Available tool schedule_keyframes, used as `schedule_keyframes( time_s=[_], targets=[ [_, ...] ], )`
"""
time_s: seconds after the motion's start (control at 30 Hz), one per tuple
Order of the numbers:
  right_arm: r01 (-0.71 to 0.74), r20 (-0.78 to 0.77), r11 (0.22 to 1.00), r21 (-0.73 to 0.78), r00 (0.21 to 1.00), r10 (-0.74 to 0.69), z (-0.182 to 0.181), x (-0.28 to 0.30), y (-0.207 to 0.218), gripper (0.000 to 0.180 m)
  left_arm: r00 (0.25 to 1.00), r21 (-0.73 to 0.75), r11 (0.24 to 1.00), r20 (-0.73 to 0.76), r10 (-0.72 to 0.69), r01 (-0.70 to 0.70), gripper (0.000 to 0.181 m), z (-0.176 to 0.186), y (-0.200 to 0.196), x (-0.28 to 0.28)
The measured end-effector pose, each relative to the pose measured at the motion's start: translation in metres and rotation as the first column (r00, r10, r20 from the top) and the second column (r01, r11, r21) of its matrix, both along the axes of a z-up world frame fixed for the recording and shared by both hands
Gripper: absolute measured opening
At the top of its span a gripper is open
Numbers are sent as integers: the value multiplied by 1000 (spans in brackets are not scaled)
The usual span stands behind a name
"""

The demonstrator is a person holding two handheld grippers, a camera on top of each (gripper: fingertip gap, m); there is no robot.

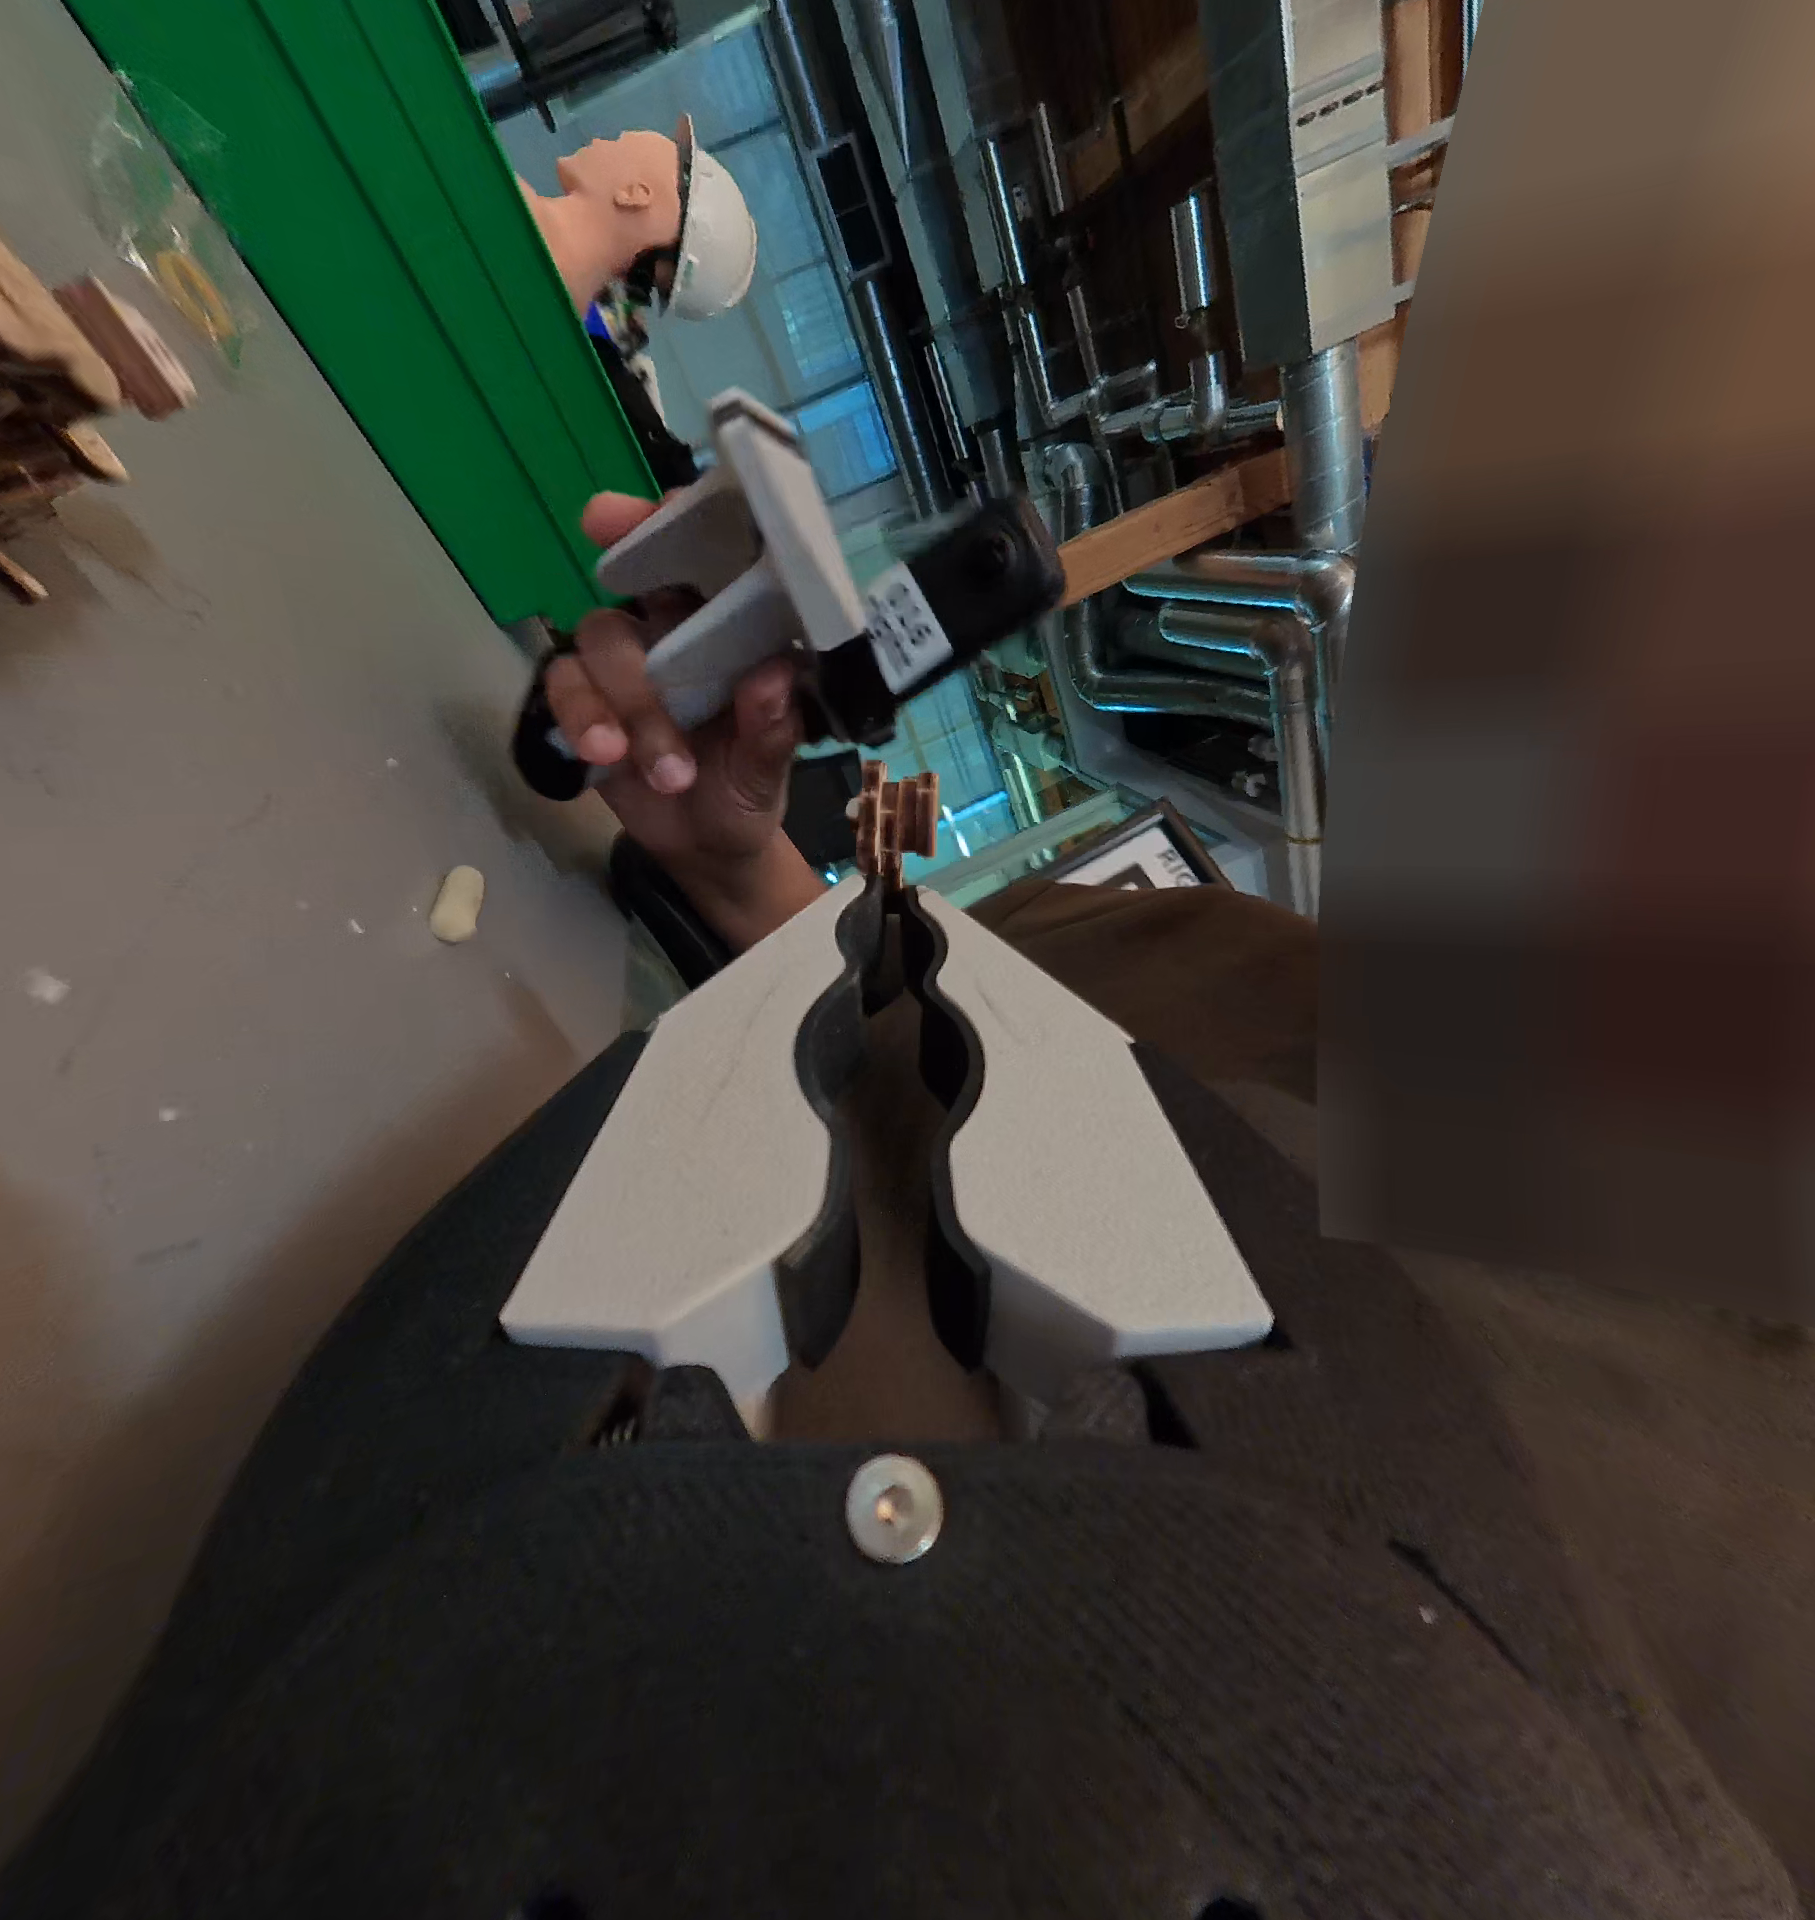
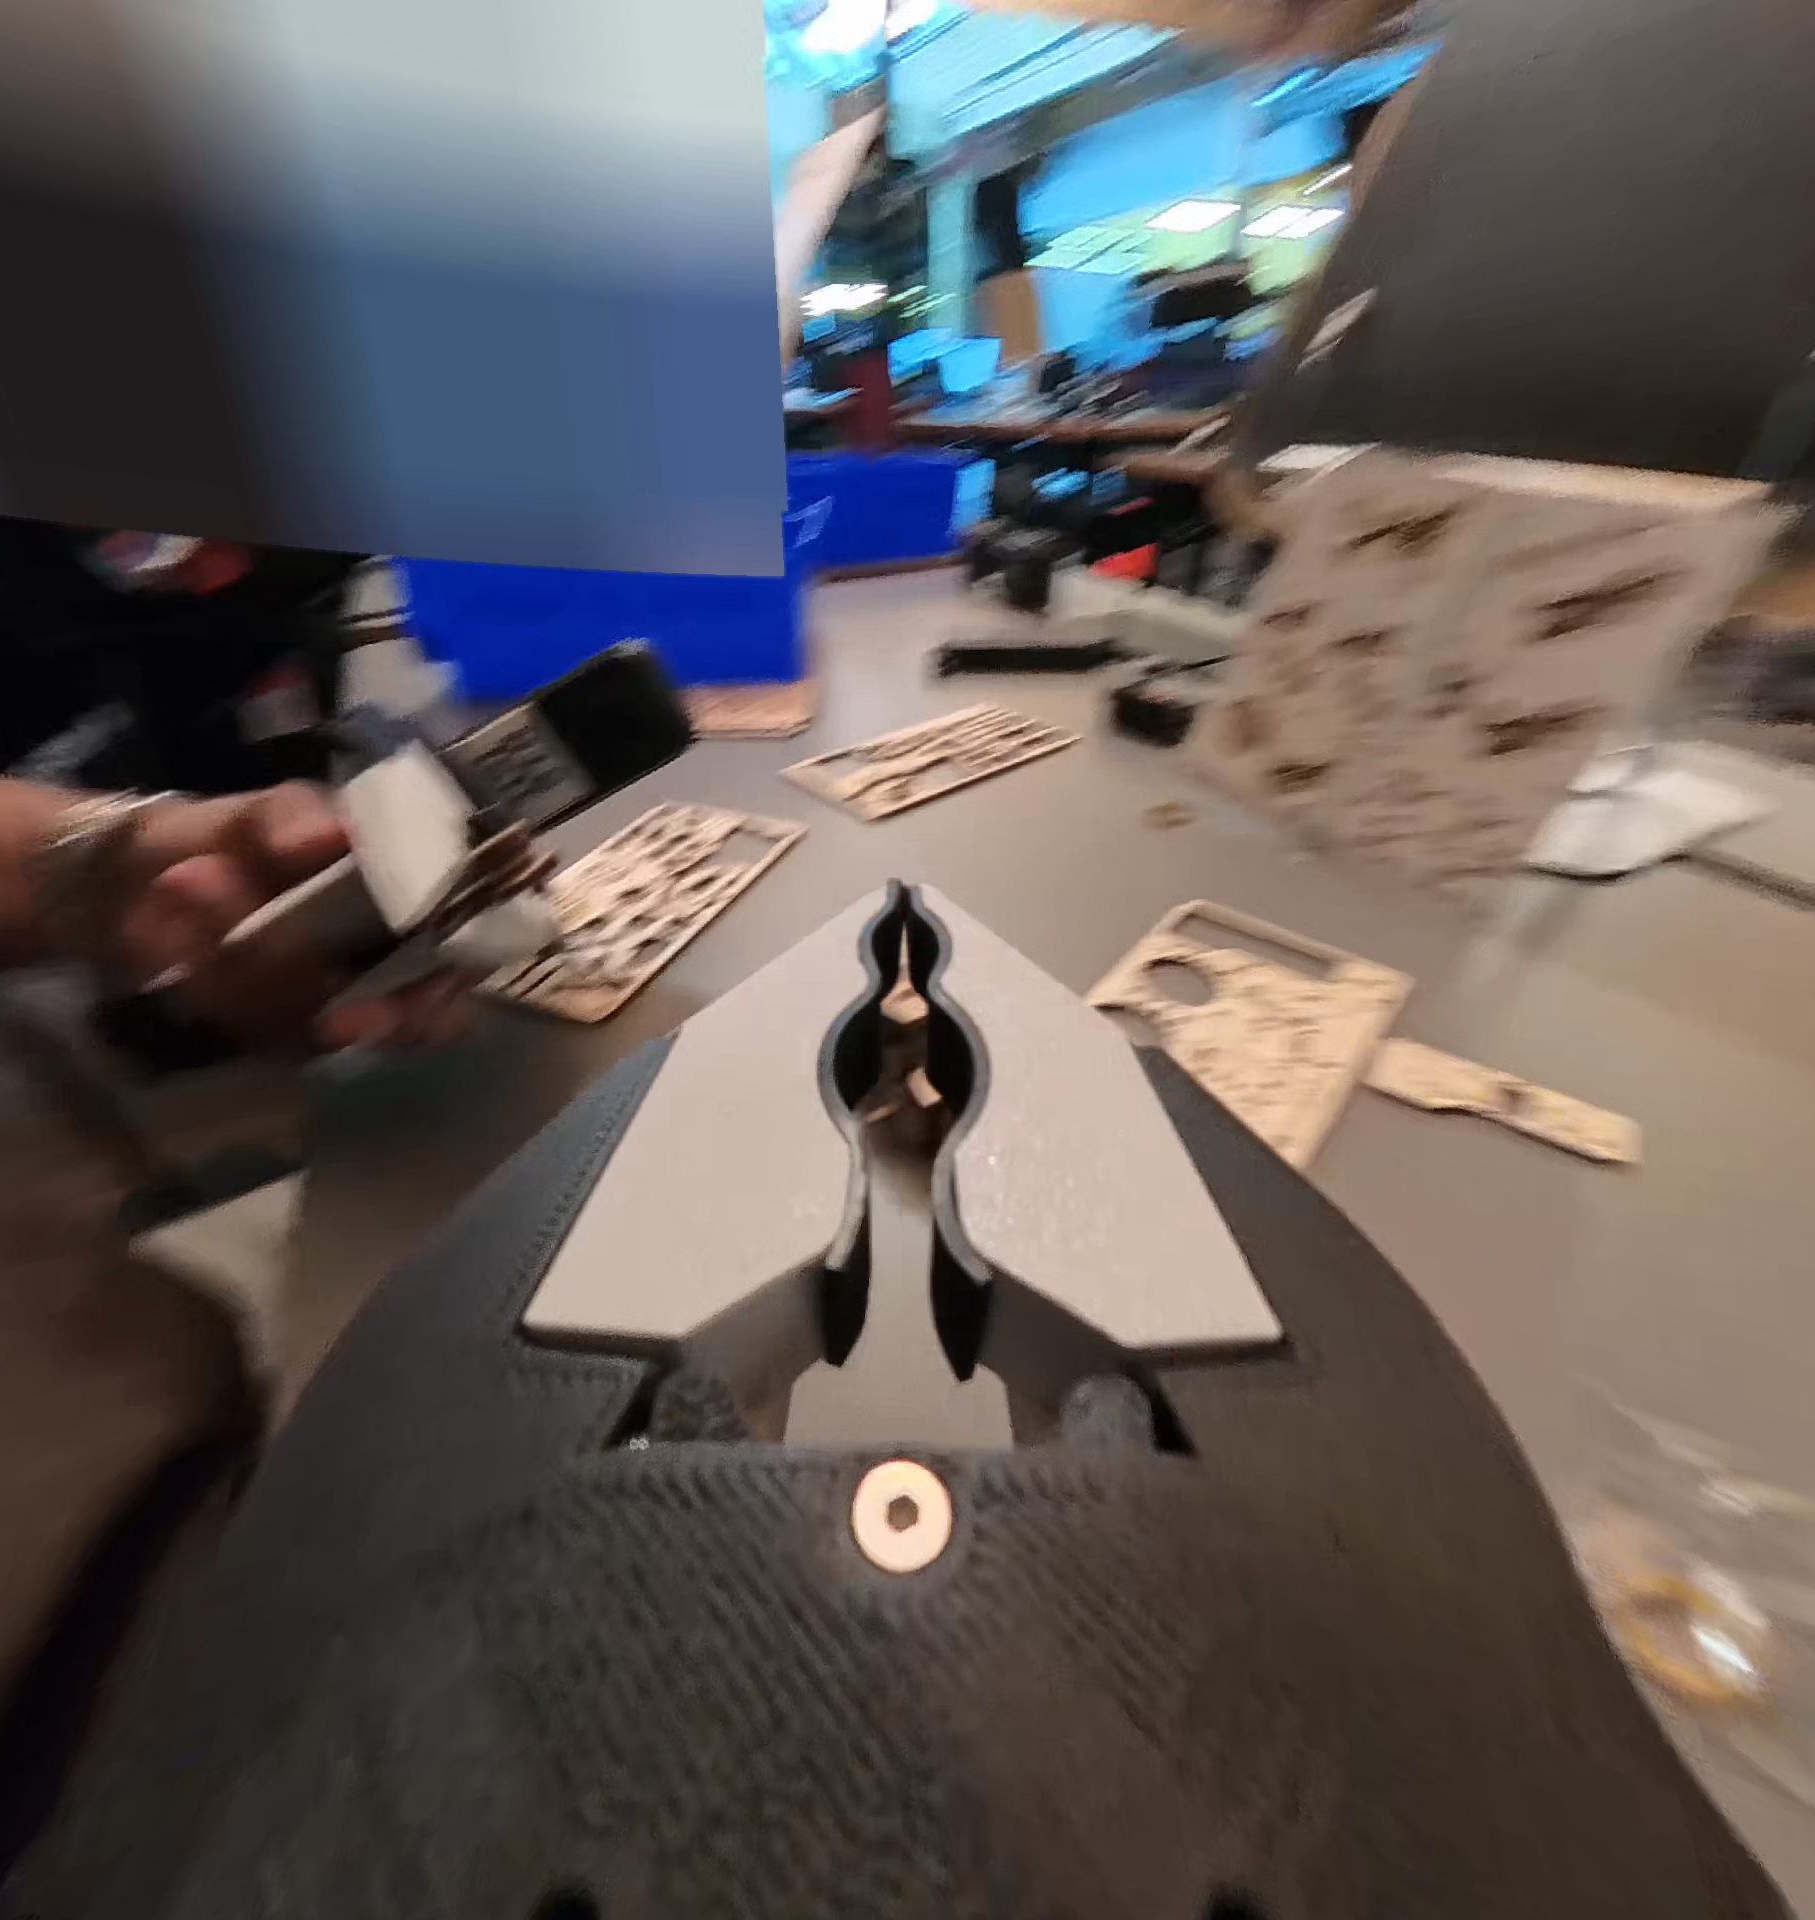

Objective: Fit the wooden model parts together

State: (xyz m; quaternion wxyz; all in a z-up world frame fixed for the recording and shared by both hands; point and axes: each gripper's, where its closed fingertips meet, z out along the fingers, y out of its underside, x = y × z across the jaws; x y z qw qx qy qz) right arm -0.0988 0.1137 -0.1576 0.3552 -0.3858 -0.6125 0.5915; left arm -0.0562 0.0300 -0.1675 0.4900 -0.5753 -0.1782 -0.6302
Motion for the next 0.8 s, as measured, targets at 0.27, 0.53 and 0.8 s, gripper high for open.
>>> schedule_keyframes(
  time_s=[0.27, 0.53, 0.8],
  targets=[
    [255, -133, 965, 57, 960, -246, 18, -5, 27, 0, 819, 17, 866, -316, 479, -500, 0, -5, 11, -77],
    [186, 39, 982, -20, 982, -185, 2, -32, 20, 0, 613, 171, 785, -534, 582, -595, 0, 13, 23, -99],
    [198, -77, 971, 133, 979, -189, 13, -25, -4, 0, 537, 163, 765, -622, 570, -623, 0, 4, 30, -100]
  ],
)
